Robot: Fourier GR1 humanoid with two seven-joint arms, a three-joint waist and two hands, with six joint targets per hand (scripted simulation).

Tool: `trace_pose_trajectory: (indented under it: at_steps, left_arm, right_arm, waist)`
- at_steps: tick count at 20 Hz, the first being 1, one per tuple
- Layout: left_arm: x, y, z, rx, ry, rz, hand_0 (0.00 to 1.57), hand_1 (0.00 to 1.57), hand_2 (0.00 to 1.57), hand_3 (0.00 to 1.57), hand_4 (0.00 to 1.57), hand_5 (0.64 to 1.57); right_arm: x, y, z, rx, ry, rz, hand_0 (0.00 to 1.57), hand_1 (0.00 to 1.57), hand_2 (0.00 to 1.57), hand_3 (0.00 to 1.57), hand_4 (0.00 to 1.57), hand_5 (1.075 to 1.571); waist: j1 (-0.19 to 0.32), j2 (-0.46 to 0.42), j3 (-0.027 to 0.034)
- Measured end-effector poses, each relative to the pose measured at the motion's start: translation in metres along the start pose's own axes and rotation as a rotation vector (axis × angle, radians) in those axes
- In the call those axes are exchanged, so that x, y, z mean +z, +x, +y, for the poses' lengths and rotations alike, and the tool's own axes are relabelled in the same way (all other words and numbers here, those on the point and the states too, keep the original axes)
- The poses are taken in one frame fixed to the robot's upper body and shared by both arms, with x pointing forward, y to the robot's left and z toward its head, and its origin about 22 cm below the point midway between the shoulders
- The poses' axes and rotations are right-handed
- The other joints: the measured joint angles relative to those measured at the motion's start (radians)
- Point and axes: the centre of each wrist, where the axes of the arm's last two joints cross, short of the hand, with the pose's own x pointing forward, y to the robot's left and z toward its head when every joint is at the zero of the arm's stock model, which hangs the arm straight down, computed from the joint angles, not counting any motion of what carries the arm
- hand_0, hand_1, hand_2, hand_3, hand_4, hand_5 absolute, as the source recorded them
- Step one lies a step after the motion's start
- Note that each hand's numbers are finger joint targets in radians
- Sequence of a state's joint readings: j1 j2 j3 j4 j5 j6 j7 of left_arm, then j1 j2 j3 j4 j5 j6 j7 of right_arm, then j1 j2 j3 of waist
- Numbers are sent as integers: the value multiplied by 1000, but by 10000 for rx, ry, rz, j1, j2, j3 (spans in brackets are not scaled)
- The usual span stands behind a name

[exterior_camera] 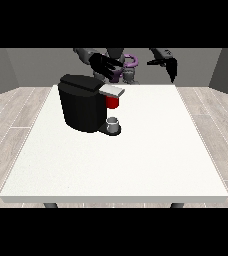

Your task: Insert the coffee pod into the coffee machine and close the lid

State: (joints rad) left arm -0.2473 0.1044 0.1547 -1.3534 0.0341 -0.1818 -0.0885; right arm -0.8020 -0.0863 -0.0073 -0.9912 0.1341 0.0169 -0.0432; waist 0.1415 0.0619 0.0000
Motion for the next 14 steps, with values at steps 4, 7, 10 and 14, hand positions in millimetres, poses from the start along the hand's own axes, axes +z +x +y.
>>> trace_pose_trajectory:
  at_steps: [4,7,10,14]
  left_arm:
    - [0,2,-2,13,-111,-248,0,0,0,0,182,1571]
    - [2,2,0,-28,-50,-363,0,0,0,0,165,1571]
    - [10,-13,1,23,179,-317,0,0,0,0,245,1571]
    - [22,-27,0,205,350,-13,0,0,0,0,192,1571]
  right_arm:
    - [-2,2,3,-114,203,-284,0,0,0,0,67,1571]
    - [3,-2,12,-374,494,-583,0,0,0,0,259,1571]
    - [17,-10,32,-927,947,-867,0,0,0,0,269,1571]
    - [51,-41,46,-2050,883,-511,0,0,0,0,157,1571]
  waist:
    - [-47,-46,-1]
    - [-133,-201,0]
    - [-427,-533,-1]
    - [-818,-1119,0]
